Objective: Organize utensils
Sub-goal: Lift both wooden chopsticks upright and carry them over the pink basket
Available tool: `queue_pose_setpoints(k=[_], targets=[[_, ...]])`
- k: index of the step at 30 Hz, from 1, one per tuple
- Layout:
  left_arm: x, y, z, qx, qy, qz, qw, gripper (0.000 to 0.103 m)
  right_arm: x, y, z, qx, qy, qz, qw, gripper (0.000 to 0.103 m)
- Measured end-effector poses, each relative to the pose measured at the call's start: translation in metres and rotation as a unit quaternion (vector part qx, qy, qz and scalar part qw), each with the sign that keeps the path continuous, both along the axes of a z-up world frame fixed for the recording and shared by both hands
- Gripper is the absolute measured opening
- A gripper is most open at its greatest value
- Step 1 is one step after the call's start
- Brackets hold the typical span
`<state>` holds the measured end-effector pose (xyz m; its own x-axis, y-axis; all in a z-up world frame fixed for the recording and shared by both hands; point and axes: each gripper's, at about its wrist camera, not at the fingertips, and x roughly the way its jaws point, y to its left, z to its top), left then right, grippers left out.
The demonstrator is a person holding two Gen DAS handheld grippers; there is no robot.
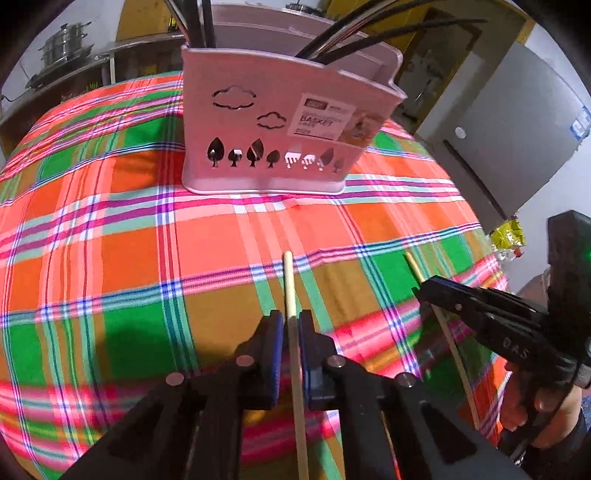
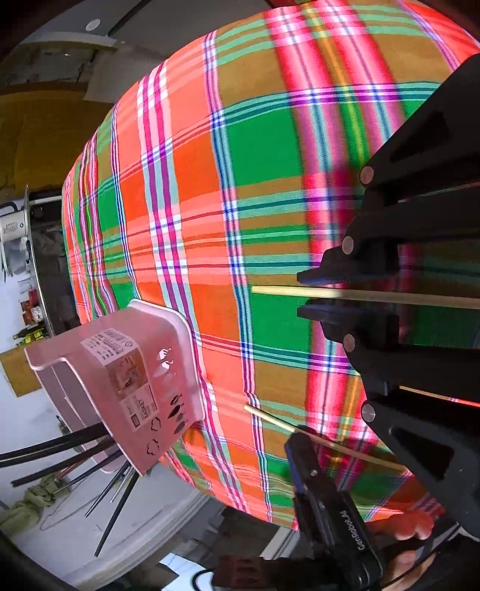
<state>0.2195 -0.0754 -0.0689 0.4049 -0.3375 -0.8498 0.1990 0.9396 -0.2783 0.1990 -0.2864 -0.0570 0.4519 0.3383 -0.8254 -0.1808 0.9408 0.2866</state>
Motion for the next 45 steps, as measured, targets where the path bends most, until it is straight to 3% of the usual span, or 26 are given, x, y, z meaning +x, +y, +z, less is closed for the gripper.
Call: queue_pose_setpoints(k=[12,18,25,35,45], targets=[[0.015,-0.018,-0.003,0.032,0.000,-0.027,0.9991,0.009,0.013,0.018,0.000,-0.047,0.015,0.028,0.998,0.011],[0.012,-0.030,-0.002,0.073,-0.010,-0.041,0.9965,0.009,0.016,0.020,0.000,-0.060,0.018,0.037,0.997,0.005],[0.016,-0.018,0.004,0.056,0.000,-0.038,0.9977,0.005,0.015,0.024,0.013,-0.043,0.010,0.042,0.998,0.005],[-0.004,0.009,0.083,0.008,-0.066,-0.039,0.9970,0.005,0.005,0.023,0.073,-0.022,-0.052,0.042,0.998,0.005],[-0.019,0.021,0.158,-0.026,-0.150,-0.033,0.9879,0.005,-0.011,0.030,0.136,-0.012,-0.121,0.040,0.992,0.005]])
